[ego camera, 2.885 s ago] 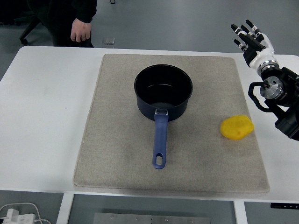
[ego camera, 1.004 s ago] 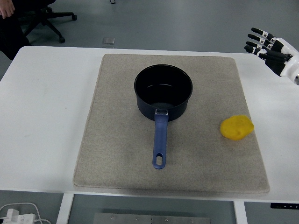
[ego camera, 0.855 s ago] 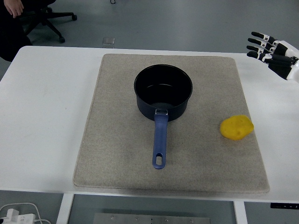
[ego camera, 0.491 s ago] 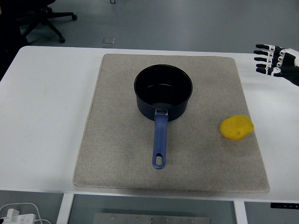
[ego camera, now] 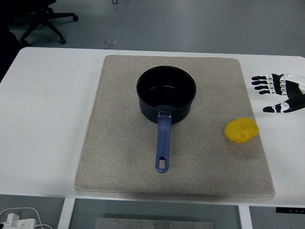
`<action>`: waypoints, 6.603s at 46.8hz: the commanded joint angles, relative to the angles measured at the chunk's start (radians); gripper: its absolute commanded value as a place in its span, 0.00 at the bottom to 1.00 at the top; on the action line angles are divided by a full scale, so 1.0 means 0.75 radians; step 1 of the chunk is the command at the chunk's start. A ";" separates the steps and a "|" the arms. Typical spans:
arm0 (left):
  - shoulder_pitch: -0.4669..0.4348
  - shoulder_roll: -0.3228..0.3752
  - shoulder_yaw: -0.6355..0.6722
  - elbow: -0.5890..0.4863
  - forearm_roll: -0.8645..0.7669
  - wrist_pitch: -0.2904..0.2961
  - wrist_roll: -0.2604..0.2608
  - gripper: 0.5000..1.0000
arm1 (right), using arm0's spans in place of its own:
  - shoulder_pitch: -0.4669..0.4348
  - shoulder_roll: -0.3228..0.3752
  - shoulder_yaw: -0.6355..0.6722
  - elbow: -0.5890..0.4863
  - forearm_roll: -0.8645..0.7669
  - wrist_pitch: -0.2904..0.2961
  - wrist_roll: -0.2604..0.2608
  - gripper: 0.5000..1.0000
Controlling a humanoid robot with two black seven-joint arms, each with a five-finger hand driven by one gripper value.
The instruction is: Put the potato in the blue pot
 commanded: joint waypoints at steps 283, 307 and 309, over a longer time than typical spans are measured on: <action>-0.019 0.000 -0.004 -0.006 0.000 -0.001 0.000 0.99 | 0.390 0.827 -0.342 -0.204 -0.216 -0.734 0.062 0.00; -0.019 0.000 -0.001 -0.004 0.000 -0.001 0.000 0.99 | 0.355 0.827 -0.342 -0.208 -0.212 -0.736 0.062 0.10; -0.019 0.000 -0.001 -0.004 0.000 -0.001 0.000 0.99 | 0.355 0.827 -0.342 -0.208 -0.210 -0.736 0.062 0.20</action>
